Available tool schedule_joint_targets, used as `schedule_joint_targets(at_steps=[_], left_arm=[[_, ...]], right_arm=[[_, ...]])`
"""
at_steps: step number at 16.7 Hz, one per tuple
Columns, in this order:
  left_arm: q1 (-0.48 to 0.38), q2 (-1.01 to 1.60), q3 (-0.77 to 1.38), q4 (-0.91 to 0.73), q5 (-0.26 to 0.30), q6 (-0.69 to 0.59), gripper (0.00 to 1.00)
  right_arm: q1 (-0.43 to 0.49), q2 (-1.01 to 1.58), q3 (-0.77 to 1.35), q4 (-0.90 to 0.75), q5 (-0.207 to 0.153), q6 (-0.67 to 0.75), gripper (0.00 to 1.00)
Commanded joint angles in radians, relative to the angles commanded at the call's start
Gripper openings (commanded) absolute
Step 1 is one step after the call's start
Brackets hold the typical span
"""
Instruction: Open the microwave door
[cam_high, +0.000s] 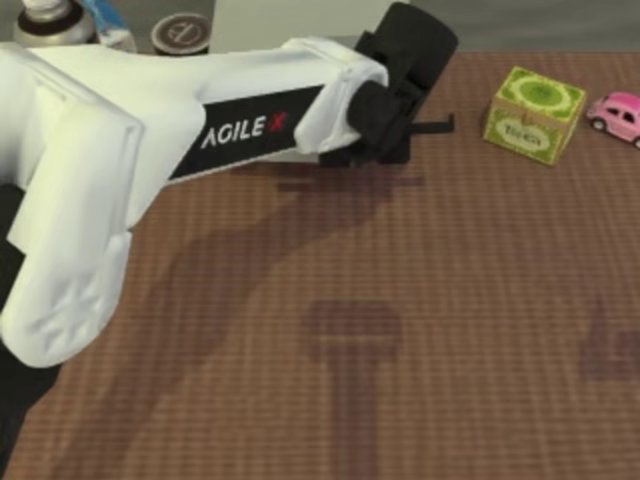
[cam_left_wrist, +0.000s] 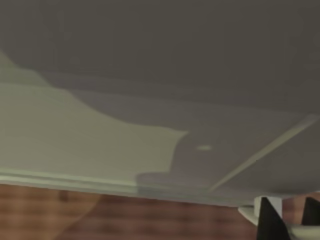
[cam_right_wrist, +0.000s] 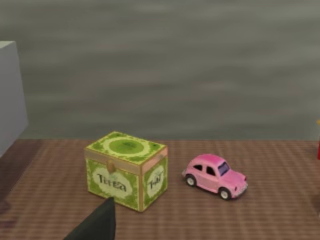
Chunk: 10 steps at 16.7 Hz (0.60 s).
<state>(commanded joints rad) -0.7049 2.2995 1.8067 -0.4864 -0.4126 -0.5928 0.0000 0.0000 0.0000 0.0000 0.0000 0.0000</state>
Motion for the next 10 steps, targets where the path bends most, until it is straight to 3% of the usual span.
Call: schedule_joint_targets(at_steps=[10], left_arm=[[0.010,-0.054,-0.084,0.054,0.024,0.055,0.00]], right_arm=[[0.000,0.000,0.000,0.000,0.000,0.000,1.00]])
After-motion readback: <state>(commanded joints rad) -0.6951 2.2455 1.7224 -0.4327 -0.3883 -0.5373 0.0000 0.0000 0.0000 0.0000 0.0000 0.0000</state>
